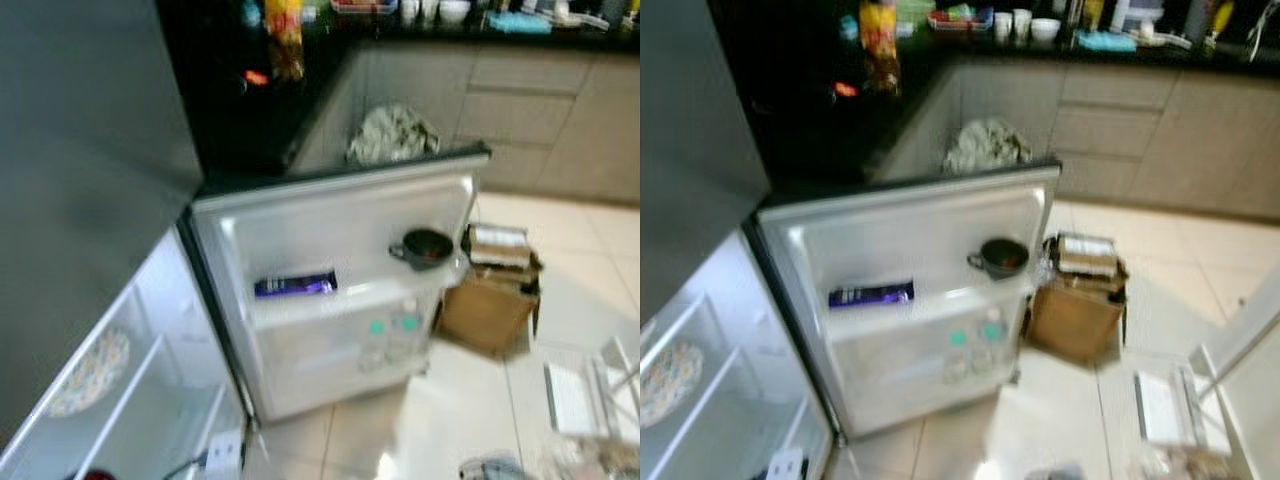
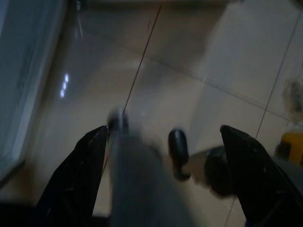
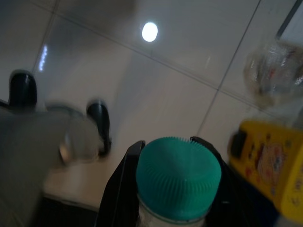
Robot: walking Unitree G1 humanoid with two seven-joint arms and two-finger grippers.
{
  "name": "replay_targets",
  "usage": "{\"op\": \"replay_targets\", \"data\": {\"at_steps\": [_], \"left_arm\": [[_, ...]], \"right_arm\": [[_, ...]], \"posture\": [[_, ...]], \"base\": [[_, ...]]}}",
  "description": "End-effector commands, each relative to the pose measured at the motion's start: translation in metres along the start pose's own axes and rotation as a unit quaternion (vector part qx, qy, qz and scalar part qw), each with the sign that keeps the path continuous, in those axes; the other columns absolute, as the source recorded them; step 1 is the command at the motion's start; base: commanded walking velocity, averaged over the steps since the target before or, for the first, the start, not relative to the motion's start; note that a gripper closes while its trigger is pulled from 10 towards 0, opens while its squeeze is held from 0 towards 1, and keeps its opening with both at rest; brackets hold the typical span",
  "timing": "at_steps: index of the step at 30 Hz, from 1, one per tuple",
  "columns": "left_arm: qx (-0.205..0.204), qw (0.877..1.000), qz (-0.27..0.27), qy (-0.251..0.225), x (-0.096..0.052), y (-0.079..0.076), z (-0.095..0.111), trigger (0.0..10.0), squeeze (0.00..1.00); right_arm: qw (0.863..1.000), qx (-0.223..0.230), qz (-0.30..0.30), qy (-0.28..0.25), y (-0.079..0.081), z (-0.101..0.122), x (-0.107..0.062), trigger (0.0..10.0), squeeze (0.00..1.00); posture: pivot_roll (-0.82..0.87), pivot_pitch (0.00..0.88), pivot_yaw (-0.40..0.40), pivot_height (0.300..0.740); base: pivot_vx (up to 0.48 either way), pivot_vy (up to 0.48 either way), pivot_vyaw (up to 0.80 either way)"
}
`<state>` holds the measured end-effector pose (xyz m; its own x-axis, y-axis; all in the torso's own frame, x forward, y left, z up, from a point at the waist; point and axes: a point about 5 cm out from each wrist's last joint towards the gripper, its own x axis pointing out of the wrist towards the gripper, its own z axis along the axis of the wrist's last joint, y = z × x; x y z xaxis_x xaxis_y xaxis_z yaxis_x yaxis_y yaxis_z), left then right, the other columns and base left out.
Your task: Restocking fridge
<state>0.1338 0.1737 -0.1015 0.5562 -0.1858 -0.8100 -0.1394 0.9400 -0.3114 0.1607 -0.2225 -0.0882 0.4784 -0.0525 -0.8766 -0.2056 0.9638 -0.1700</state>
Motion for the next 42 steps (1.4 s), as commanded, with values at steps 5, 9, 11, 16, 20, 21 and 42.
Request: {"op": "replay_targets", "data": {"at_steps": [5, 9, 11, 16, 20, 21, 42], "left_arm": [[0.0, 1.0, 0.008, 0.0, 0.0, 0.003, 0.003, 10.0, 0.0], [-0.006, 1.0, 0.008, 0.001, 0.0, 0.003, 0.002, 10.0, 0.0], [0.005, 1.0, 0.006, 0.004, 0.0, 0.003, 0.003, 10.0, 0.0], [0.009, 1.0, 0.004, 0.008, -0.001, 0.003, 0.001, 10.0, 0.0], [-0.003, 1.0, 0.01, 0.005, -0.001, 0.004, 0.001, 10.0, 0.0], [-0.004, 1.0, 0.011, 0.005, -0.001, 0.005, 0.002, 10.0, 0.0], [0.009, 1.0, 0.023, -0.005, -0.001, 0.007, 0.005, 10.0, 0.0]], "right_arm": [[1.0, 0.009, 0.001, 0.006, 0.003, -0.008, -0.001, 10.0, 0.0], [1.0, 0.01, 0.005, 0.001, 0.004, -0.006, -0.001, 10.0, 0.0], [1.0, 0.009, 0.01, -0.009, 0.005, -0.004, -0.001, 10.0, 0.0], [0.999, 0.001, 0.023, -0.028, 0.007, 0.002, 0.0, 10.0, 0.0], [0.999, -0.011, 0.03, -0.039, 0.007, 0.007, 0.0, 10.0, 0.0], [0.997, -0.019, 0.044, -0.054, 0.009, 0.013, 0.0, 10.0, 0.0], [0.87, -0.289, 0.213, -0.338, 0.053, 0.158, -0.027, 10.0, 0.0]], "posture": [[-0.12, 0.0, 0.03, 0.74], [-0.12, 0.0, 0.03, 0.74], [-0.12, 0.0, 0.032, 0.74], [-0.12, 0.0, 0.032, 0.74], [-0.12, 0.0, 0.032, 0.74], [-0.12, 0.0, 0.032, 0.74], [-0.13, 0.0, 0.036, 0.74]], "base": [[0.21, 0.0, -0.26], [0.0, 0.0, 0.0], [0.0, 0.0, 0.0], [0.0, -0.384, 0.0], [0.0, 0.0, 0.0], [0.0, 0.0, 0.0], [0.0, 0.0, 0.0]]}}
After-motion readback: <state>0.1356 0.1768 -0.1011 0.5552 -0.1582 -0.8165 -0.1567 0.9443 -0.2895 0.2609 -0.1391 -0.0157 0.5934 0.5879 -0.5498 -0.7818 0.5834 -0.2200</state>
